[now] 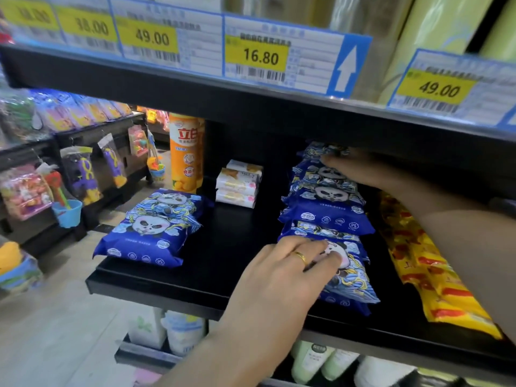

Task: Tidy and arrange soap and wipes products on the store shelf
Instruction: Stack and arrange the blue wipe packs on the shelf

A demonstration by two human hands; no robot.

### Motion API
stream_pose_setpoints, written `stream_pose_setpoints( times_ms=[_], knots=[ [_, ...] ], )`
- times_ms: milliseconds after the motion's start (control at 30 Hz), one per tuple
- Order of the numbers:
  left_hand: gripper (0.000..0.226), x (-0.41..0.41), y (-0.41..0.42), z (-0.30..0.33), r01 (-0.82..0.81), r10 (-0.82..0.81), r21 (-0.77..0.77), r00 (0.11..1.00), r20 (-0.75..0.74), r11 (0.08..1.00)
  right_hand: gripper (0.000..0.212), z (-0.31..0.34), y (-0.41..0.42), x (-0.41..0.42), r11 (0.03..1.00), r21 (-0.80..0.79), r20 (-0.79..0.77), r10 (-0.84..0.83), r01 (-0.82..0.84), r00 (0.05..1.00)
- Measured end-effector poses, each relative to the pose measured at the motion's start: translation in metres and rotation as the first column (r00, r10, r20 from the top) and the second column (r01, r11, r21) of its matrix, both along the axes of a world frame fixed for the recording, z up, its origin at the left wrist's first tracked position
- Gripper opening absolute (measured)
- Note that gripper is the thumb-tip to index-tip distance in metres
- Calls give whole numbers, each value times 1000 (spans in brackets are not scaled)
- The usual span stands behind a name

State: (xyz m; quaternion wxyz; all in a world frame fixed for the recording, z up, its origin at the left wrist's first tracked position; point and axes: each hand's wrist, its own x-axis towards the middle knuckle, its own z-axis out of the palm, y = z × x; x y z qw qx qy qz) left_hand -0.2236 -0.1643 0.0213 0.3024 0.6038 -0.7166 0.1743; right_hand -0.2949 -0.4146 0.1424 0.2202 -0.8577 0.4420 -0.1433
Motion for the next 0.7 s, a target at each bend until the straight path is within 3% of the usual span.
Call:
stream_pose_setpoints(
  times_ms=[233,467,700],
  knots=[
    [58,-3,-12,-2,46,-46,5,998,-45,999,61,-3,17,-7,997,-54,13,-49,50,999],
    [66,2,-6,-7,72,-72,8,997,-36,997,47,-4,38,0,988,-147,19,-53,55,998],
    [58,3,-16,-9,44,-44,-23,999,-20,999,51,2,55,13,998,-59,30,-32,34,999]
  ],
)
